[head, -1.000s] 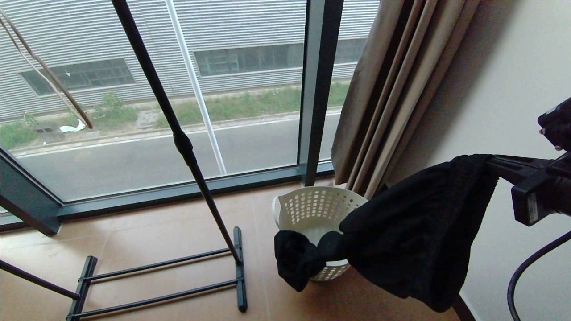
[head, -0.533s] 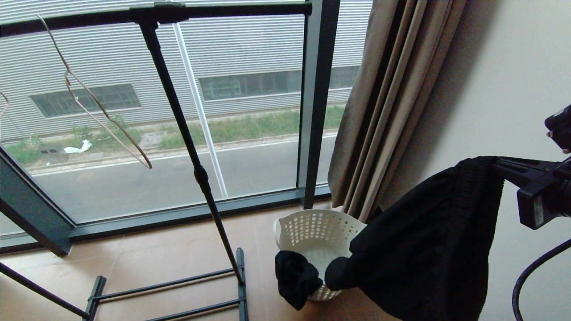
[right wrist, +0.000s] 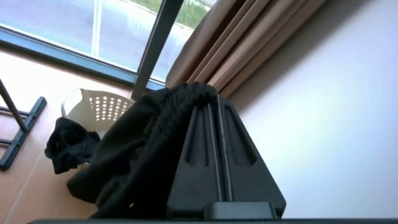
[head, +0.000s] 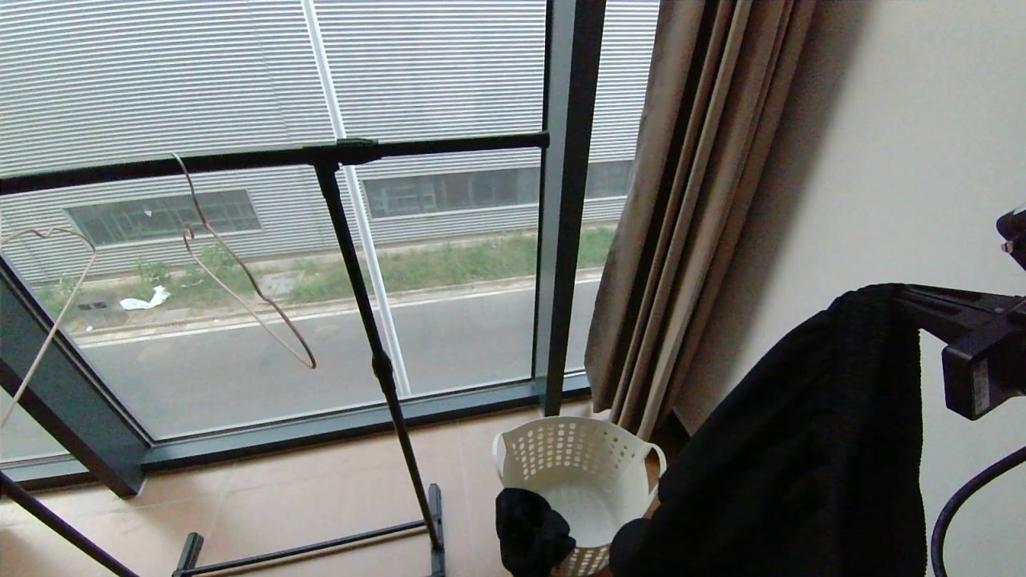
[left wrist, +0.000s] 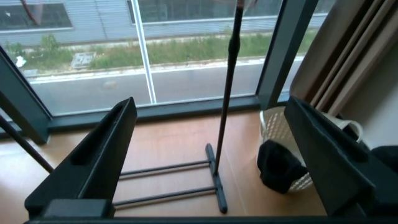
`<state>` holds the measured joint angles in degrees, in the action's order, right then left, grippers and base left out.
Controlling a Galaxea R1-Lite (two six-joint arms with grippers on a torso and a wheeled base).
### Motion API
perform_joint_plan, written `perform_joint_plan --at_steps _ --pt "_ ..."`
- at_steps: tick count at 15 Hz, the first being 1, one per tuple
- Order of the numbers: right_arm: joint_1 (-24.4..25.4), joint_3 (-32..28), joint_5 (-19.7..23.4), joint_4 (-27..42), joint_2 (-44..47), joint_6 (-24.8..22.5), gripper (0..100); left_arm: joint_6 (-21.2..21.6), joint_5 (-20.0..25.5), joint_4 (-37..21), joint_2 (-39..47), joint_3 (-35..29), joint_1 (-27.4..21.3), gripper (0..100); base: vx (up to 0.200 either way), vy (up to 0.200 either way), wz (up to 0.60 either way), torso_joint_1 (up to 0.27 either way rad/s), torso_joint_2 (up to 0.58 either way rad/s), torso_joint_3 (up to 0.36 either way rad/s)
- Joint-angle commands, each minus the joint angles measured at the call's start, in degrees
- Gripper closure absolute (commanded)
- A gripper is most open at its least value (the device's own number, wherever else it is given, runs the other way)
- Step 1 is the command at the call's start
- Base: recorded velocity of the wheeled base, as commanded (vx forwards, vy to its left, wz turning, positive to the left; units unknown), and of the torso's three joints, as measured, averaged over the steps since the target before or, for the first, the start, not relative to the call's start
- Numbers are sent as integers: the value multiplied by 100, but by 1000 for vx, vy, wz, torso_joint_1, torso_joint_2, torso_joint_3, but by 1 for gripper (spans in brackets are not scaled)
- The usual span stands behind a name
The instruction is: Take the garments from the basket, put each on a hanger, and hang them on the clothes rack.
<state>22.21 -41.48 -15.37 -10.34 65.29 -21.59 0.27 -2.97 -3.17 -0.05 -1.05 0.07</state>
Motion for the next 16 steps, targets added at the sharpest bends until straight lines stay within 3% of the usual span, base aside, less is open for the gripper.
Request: perform_joint_plan --at_steps 1,6,11,16 --pt "3 26 -1 -12 -8 -3 100 0 -1 1 5 -1 1 0 0 0 0 266 -554 -290" --pt "3 62 -1 -30 -52 -21 100 8 -1 1 5 -1 1 0 0 0 0 182 -405 -114" --pt "3 123 8 -21 -104 -91 100 26 7 1 5 -1 1 0 0 0 0 17 -27 43" --pt "11 149 17 -30 -157 -82 100 -53 -1 1 5 -9 1 0 0 0 600 4 -1 5"
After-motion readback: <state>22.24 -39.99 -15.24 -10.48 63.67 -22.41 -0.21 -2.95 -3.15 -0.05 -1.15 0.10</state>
